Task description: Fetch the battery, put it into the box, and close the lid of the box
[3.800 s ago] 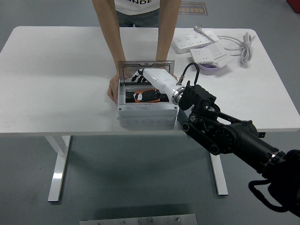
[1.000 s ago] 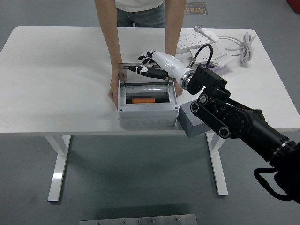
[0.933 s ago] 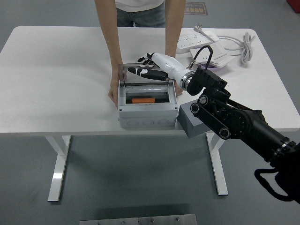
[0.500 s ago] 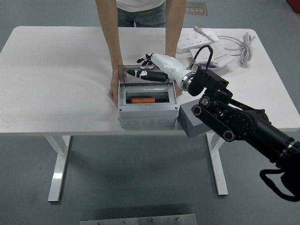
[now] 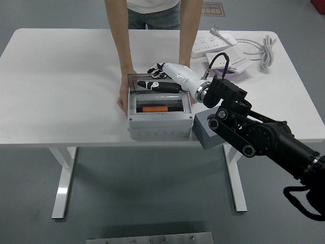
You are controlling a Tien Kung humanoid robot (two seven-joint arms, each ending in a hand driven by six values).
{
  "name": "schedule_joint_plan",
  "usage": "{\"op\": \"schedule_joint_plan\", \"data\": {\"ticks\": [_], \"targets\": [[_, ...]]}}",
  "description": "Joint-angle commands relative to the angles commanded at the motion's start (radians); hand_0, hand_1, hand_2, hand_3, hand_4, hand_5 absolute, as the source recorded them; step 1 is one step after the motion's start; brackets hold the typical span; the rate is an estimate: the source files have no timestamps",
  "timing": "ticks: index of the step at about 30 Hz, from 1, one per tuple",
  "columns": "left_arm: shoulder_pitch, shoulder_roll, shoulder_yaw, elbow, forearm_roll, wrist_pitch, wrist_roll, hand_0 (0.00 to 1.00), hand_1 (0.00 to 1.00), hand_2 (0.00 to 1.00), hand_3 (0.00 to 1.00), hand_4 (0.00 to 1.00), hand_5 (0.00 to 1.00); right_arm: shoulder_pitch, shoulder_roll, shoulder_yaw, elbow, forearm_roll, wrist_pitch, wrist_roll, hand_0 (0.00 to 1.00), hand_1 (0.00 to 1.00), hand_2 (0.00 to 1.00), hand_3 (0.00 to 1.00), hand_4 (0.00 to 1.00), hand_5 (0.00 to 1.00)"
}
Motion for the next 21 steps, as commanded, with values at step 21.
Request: {"op": "schedule_joint_plan", "data": {"ticks": [21], "targets": [[0.008,-0.003,0.003,-0.001,-0.005,0.001,0.0,0.622,0.69,0.585,0.596,0.594,0.022,-0.022,0.001,-0.003,0.029,-0.02,0.025,-0.032,0.814,0.706,0.73,0.798,0.984,0.998]]}}
